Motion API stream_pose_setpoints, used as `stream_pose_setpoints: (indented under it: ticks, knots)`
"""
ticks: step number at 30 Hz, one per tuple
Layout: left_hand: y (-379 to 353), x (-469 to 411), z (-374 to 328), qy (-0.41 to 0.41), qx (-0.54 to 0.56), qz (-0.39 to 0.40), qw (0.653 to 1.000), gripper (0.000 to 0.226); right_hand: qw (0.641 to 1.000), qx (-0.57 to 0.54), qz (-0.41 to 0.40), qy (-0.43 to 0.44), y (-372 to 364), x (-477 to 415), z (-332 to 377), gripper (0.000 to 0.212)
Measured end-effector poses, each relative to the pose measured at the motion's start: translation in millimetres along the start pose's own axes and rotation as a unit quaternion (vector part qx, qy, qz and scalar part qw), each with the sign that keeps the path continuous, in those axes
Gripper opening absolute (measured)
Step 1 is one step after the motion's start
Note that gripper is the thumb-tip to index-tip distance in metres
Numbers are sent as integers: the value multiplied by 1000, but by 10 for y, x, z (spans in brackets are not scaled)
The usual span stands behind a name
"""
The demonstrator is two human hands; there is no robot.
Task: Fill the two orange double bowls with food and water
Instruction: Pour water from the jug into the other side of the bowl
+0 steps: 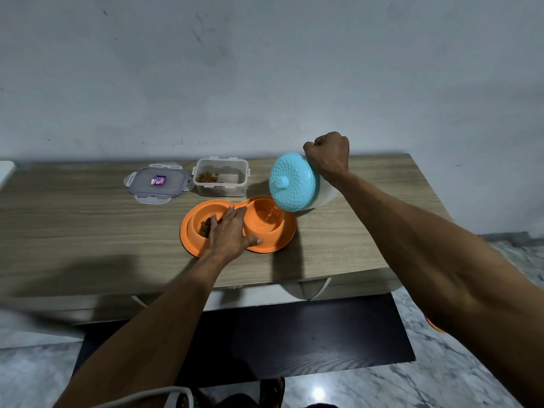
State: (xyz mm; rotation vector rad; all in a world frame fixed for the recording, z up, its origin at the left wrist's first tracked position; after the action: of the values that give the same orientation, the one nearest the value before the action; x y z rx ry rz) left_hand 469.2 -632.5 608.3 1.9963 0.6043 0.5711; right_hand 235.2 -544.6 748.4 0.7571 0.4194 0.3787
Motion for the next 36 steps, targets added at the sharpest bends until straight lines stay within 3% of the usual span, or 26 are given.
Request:
stream_pose_setpoints:
  ticks: [36]
  knots:
    - [39, 27, -33, -2, -4, -2, 1000, 98, 996, 48, 0, 79, 25, -17, 291, 41]
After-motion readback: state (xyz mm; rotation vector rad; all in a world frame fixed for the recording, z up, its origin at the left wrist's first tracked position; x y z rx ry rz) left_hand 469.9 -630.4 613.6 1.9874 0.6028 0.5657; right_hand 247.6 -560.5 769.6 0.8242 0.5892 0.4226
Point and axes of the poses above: each hand's wrist, its own x-axis away from the middle knuckle, its own y-axis out of the back of the hand, z = x × y, the point moved 6 cm from there along -x, towards the middle knuckle
